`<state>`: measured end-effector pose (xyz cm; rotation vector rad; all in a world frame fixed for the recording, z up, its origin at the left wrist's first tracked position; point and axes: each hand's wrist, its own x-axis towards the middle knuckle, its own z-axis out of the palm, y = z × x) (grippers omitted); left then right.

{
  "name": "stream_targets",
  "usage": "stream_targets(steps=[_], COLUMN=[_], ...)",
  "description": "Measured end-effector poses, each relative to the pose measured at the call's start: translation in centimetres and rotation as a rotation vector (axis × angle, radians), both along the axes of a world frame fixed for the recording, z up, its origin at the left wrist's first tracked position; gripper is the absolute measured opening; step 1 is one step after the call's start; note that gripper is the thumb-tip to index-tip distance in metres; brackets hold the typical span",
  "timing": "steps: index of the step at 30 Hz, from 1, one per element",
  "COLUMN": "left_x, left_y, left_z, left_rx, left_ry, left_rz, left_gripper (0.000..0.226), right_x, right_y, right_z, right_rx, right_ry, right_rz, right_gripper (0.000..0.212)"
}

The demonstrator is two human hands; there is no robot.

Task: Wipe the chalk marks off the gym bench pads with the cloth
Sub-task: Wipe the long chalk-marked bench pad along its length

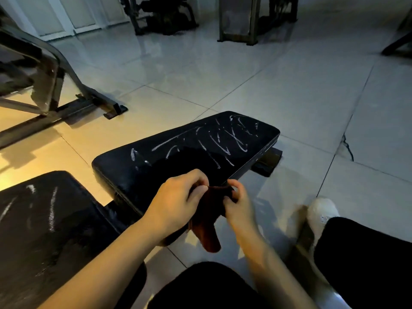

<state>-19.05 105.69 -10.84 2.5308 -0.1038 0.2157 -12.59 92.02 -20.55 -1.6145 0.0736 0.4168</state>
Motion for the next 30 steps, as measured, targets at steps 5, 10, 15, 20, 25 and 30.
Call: stream_targets(steps=[5,10,15,20,25,30], left_x=[2.7,2.2,-1.4,-3.1,-2.7,-3.0], left_y=[-1.4,0.6,1.1,1.0,0.0,-0.9], left_z=[1.9,2.8,1.9,2.0,2.6,3.4], left_rx=[0.029,0.039,-0.077,-0.259,-0.351,-0.294], left_ry=[0.028,0.065,0.087,0.034,0.086,0.186], left_rz=[-0.038,0.073,0.327,0.587,0.698,0.701], left_gripper=[0.009,0.009,0.014,0.023,0.023,0.018], right_x=[2.2,3.0,3.9,5.9,5.7,6.5], right_y=[-0.4,-2.6,-2.1,2.2,0.2,-1.4], right_z=[-2.0,-0.4,2.8,3.5,1.1,0.7], right_rx=[-0.179,-0.249,-0.326,-0.331,-0.610,-0.626], right_ry=[-0.111,-0.284,-0.664,-0.655,-0.697,-0.613], right_rz=[-0.047,-0.099,-0.046,0.228,0.410,0.660], right_gripper=[0.017,0.020,0.016,0.022,0.060,0.079])
